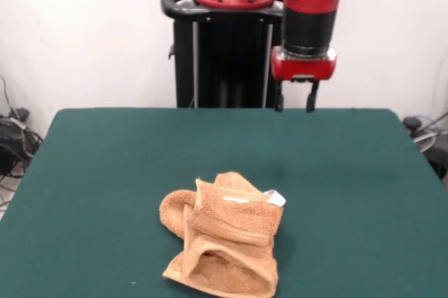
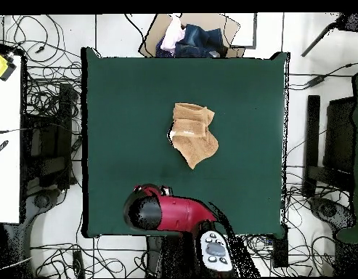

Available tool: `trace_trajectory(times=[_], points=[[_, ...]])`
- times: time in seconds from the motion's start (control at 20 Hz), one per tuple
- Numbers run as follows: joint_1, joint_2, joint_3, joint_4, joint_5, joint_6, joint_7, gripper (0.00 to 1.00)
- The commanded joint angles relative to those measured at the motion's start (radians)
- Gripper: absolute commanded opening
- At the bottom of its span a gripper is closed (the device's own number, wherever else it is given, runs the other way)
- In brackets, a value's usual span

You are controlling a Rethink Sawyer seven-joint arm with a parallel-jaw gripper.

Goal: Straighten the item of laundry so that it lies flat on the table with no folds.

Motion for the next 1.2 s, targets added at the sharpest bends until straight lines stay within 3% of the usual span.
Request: trace_trajectory(times=[0.05, 0.3, 0.8, 1.2], points=[[0.051, -0.056, 0.069, 0.114, 0.098, -0.061, 0.31, 1.0], [0.057, -0.057, 0.057, 0.107, 0.11, -0.051, 0.284, 1.0], [-0.026, 0.071, 0.066, -0.082, 0.072, 0.025, 0.146, 1.0], [-0.039, 0.105, 0.069, -0.176, 0.058, 0.095, 0.113, 1.0]])
